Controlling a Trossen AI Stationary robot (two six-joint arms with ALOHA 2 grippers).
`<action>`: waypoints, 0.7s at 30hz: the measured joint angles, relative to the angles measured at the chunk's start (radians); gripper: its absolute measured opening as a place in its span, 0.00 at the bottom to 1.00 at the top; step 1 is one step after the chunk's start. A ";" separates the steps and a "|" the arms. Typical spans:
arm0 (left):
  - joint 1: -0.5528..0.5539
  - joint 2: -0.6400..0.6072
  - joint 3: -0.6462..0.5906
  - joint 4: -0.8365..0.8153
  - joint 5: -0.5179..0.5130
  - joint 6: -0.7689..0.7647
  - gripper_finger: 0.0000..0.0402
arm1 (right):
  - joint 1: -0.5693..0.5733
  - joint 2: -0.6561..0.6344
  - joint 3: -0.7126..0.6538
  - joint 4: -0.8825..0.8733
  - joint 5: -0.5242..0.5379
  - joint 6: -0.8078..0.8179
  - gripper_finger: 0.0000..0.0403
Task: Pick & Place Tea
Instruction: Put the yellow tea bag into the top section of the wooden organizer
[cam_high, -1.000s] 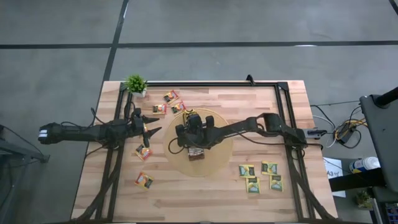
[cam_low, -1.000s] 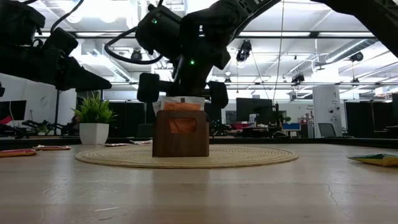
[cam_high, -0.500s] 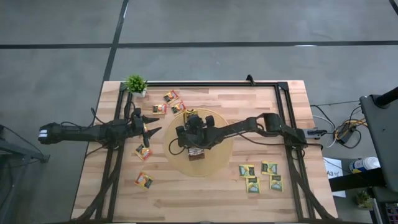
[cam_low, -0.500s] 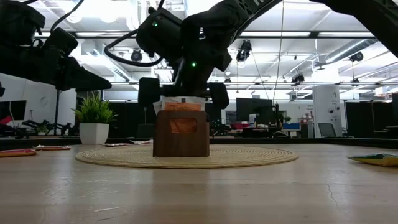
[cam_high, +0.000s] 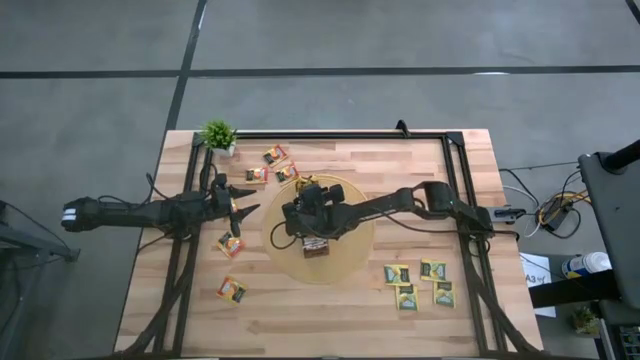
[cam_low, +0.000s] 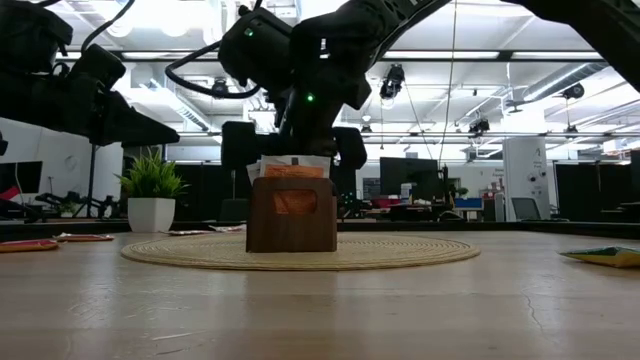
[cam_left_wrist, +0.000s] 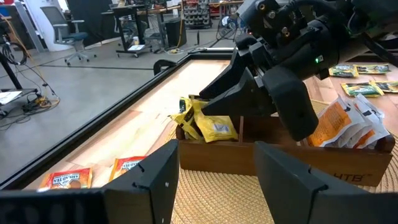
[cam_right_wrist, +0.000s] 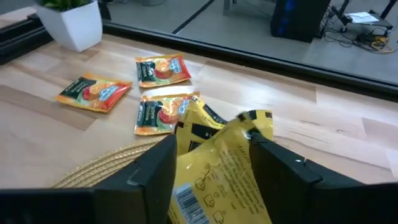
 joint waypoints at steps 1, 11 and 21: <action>0.000 0.000 0.000 0.000 0.000 0.000 0.50 | 0.000 -0.002 0.000 -0.002 -0.007 -0.007 0.50; 0.000 0.000 0.000 0.000 0.000 0.000 0.50 | 0.020 -0.049 0.000 -0.025 -0.021 -0.106 0.50; -0.001 0.000 0.000 0.000 0.000 0.000 0.50 | 0.023 -0.052 -0.007 -0.020 -0.170 -0.339 0.47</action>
